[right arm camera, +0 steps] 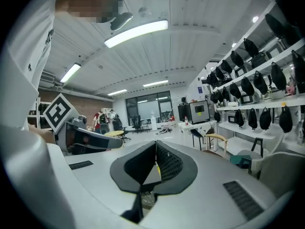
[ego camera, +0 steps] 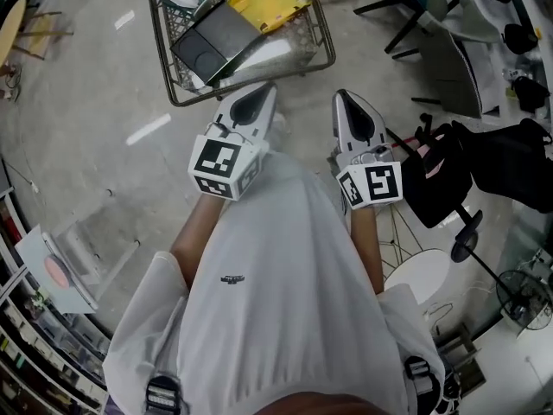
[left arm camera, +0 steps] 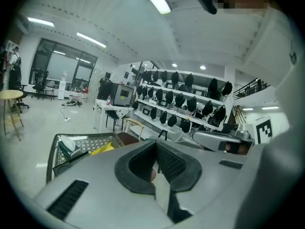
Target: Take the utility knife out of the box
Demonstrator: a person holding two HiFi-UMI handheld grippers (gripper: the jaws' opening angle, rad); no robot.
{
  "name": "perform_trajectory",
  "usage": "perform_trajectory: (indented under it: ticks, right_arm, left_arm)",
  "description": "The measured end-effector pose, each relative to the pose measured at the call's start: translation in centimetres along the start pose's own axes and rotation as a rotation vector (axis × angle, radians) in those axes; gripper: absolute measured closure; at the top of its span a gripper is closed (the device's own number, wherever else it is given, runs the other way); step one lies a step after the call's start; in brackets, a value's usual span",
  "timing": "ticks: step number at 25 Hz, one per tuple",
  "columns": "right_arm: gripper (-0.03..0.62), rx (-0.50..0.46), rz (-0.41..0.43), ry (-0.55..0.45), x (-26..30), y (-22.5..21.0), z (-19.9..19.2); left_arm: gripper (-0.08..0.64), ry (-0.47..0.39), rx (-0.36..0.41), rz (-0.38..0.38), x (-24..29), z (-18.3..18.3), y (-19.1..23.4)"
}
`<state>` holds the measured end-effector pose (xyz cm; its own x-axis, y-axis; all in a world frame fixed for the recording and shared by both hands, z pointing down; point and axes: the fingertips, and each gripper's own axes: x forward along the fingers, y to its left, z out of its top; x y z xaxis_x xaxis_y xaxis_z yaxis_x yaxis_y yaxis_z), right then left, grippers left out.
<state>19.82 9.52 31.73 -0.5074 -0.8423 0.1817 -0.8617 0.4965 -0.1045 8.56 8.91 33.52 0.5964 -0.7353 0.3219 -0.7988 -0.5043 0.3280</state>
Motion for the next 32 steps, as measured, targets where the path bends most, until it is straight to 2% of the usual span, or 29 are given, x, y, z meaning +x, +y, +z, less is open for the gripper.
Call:
perform_trajectory:
  ticks: [8, 13, 25, 32]
  right_arm:
    - [0.594, -0.027, 0.072, 0.02, 9.3, -3.7, 1.6]
    - [0.593, -0.056, 0.14, 0.059, 14.7, -3.6, 1.9]
    - [0.592, -0.126, 0.323, 0.127, 20.6, -2.5, 1.0]
    - [0.592, -0.196, 0.426, 0.167, 24.4, -4.0, -1.0]
  left_arm:
    - [0.562, -0.027, -0.013, 0.065, 5.8, 4.4, 6.3]
    - [0.562, -0.056, -0.029, 0.113, 7.1, 6.3, 10.4]
    - [0.562, -0.067, -0.124, 0.256, 6.8, 5.1, 14.2]
    - [0.561, -0.055, -0.121, 0.3, 8.5, 5.2, 15.3]
